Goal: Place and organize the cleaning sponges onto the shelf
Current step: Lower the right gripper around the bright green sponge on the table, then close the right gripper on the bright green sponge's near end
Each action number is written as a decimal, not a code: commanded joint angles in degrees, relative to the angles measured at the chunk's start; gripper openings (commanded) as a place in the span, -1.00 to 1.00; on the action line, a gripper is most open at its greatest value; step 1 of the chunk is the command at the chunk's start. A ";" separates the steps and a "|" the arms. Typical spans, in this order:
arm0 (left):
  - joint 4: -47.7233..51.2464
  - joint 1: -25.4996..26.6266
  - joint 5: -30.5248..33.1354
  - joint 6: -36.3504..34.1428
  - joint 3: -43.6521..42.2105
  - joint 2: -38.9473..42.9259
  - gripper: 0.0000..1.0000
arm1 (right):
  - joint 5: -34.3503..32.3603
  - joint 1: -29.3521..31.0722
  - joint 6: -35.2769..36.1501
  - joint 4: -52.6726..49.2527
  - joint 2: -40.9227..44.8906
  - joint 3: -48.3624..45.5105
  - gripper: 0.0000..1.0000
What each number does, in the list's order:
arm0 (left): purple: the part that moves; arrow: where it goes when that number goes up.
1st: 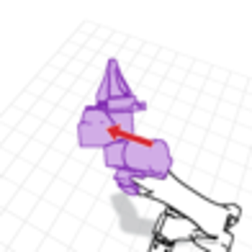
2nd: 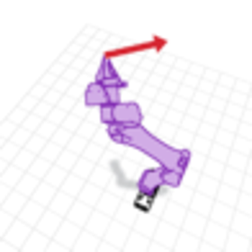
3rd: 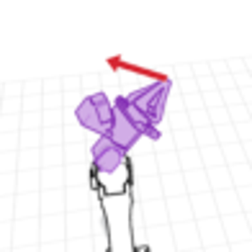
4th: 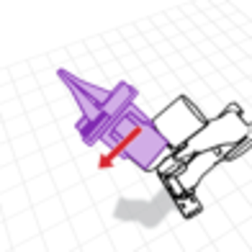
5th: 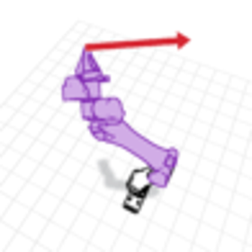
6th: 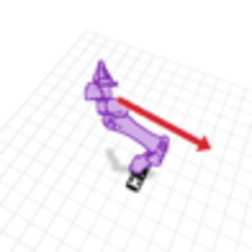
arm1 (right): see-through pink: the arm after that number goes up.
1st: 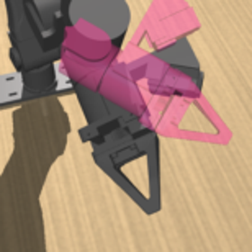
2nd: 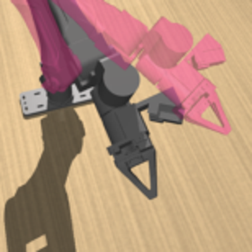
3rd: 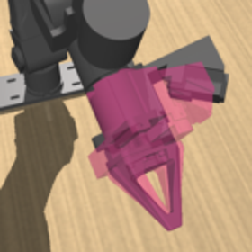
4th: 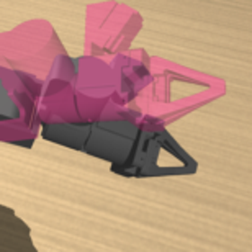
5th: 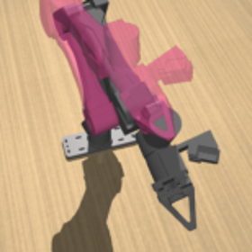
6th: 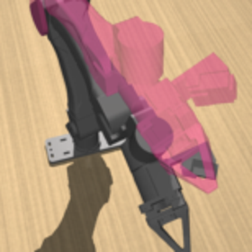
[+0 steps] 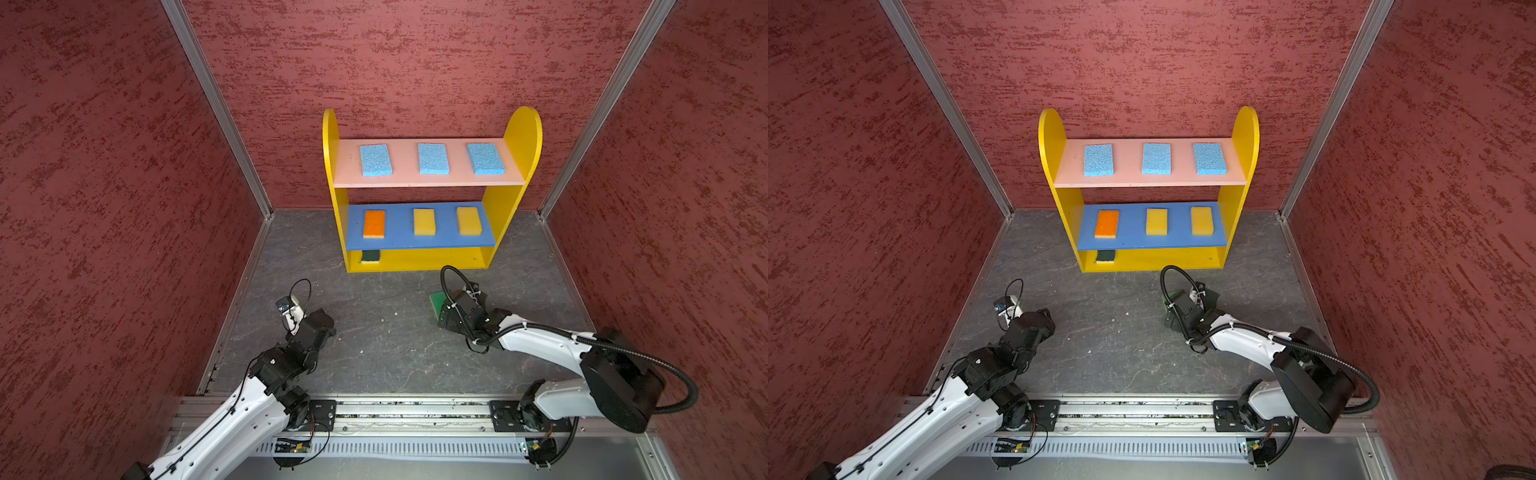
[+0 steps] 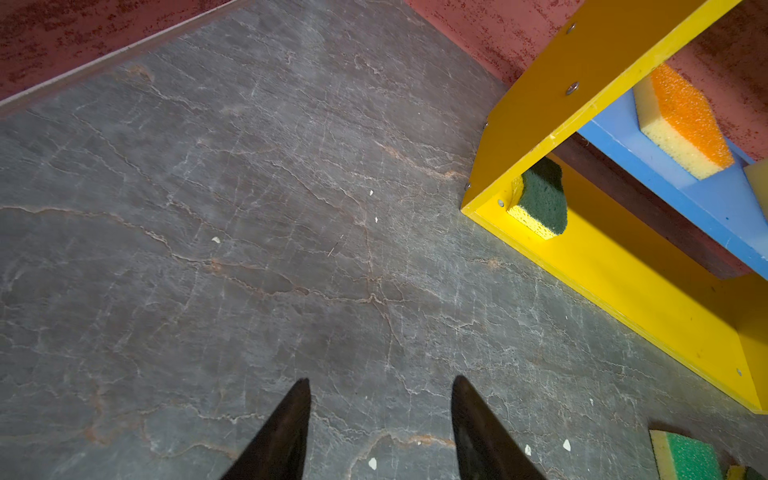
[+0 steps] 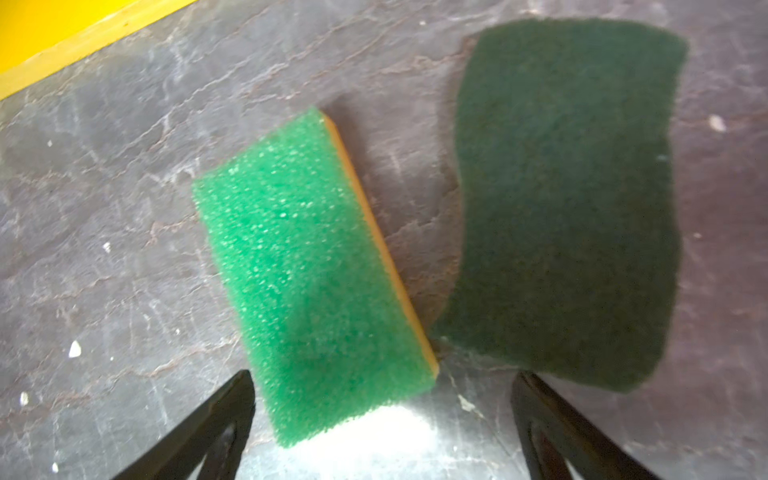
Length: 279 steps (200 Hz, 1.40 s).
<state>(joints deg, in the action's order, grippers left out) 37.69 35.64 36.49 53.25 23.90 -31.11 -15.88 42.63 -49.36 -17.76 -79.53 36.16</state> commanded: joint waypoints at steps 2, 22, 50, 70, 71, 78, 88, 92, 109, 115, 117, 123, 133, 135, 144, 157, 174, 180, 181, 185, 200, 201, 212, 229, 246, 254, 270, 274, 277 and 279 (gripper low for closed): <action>2.00 -0.14 1.65 0.73 1.50 0.66 0.11 | 1.61 0.61 2.88 2.74 -1.95 1.30 0.95; 3.14 -0.14 2.13 1.21 1.67 1.09 0.11 | 1.83 0.63 3.82 3.76 -3.42 1.95 0.95; 4.72 -0.05 2.87 1.62 1.76 2.60 0.11 | 2.69 0.82 5.72 4.85 -5.88 3.34 0.95; 6.25 -0.05 3.61 2.29 1.68 4.07 0.11 | 2.83 1.04 7.08 5.73 -6.76 4.12 0.96; 6.39 -0.04 3.64 2.29 1.68 4.14 0.11 | 2.85 1.05 7.17 5.77 -6.81 4.19 0.96; 6.79 -0.09 3.84 2.54 1.60 4.66 0.11 | 2.75 1.09 7.51 5.62 -7.42 4.70 0.97; 7.49 -0.07 4.10 2.96 1.46 5.29 0.11 | 2.68 1.22 8.13 5.29 -8.48 5.45 0.97; 7.69 -0.05 4.16 3.11 1.41 5.51 0.11 | 2.69 1.27 8.43 5.28 -8.95 5.74 0.97; 8.85 -0.04 4.37 3.98 1.14 6.23 0.11 | 2.67 1.74 9.44 4.54 -11.07 7.00 0.97; 9.30 -0.05 4.44 4.36 1.02 6.45 0.12 | 2.69 2.00 9.72 4.27 -11.85 7.44 0.97; 9.39 -0.09 4.46 4.39 1.01 6.54 0.12 | 2.67 2.08 9.83 4.17 -12.05 7.59 0.97; 9.70 -0.04 4.47 4.70 0.89 6.66 0.12 | 2.56 2.47 10.10 3.90 -12.69 7.92 0.97; 10.02 -0.10 4.47 5.15 0.73 6.84 0.12 | 2.27 3.21 10.47 3.32 -13.61 8.61 0.97; 10.10 -0.12 4.47 5.16 0.71 6.79 0.12 | 2.15 3.52 10.48 3.23 -13.81 8.76 0.96; 10.19 -0.04 4.56 5.49 0.46 6.86 0.12 | 1.51 4.38 10.69 2.67 -14.83 9.43 0.96; 10.23 -0.06 4.49 6.11 0.18 6.85 0.12 | 0.28 5.32 10.53 1.51 -16.10 10.52 0.93; 9.89 -0.05 4.22 6.41 -0.17 6.86 0.12 | -0.97 5.70 9.31 0.60 -17.02 11.07 0.92; 9.77 -0.04 4.21 6.37 -0.25 6.81 0.12 | -1.39 5.68 8.88 0.70 -16.95 10.82 0.92; 9.82 -0.04 4.21 6.35 -0.30 6.83 0.12 | -1.46 5.70 8.77 0.71 -16.92 10.80 0.92; 9.77 -0.09 4.14 6.42 -0.34 6.85 0.12 | -1.79 5.71 8.44 0.72 -16.75 10.66 0.92; 9.77 -0.18 4.34 6.08 -0.43 6.78 0.12 | -3.36 5.63 7.24 0.55 -16.31 10.16 0.93; 9.77 -0.15 4.36 6.03 -0.43 6.77 0.12 | -3.45 5.63 7.12 0.50 -16.29 10.16 0.93; 9.77 -0.17 4.44 5.82 -0.51 6.84 0.12 | -4.53 5.62 6.27 -0.04 -16.38 10.31 0.93; 9.64 -0.18 4.50 5.46 -0.65 6.90 0.12 | -5.47 5.62 5.10 -1.21 -17.32 11.49 0.94; 8.50 -0.28 4.08 4.54 -1.09 7.12 0.13 | -5.91 5.62 3.32 -1.64 -18.54 12.50 0.94; 8.05 -0.35 3.79 4.20 -1.38 7.12 0.13 | -5.92 5.62 2.93 -1.51 -18.91 12.69 0.94; 7.38 -0.49 3.32 3.54 -1.71 7.12 0.13 | -6.35 5.62 1.87 -1.32 -19.33 12.67 0.94; 7.25 -0.48 3.12 3.19 -1.73 7.16 0.13 | -6.40 5.62 1.86 -1.08 -19.42 12.58 0.94; 7.03 -0.49 3.13 2.98 -1.79 7.20 0.13 | -6.48 5.60 1.90 -0.92 -19.41 12.58 0.94; 6.91 -0.48 3.01 2.84 -1.83 7.18 0.13 | -6.52 5.61 1.84 -0.89 -19.43 12.56 0.94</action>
<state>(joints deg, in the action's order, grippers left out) 46.24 35.62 39.88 58.08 22.94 -24.47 -21.67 48.14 -44.40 -16.93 -97.47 48.71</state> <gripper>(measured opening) 0.562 0.969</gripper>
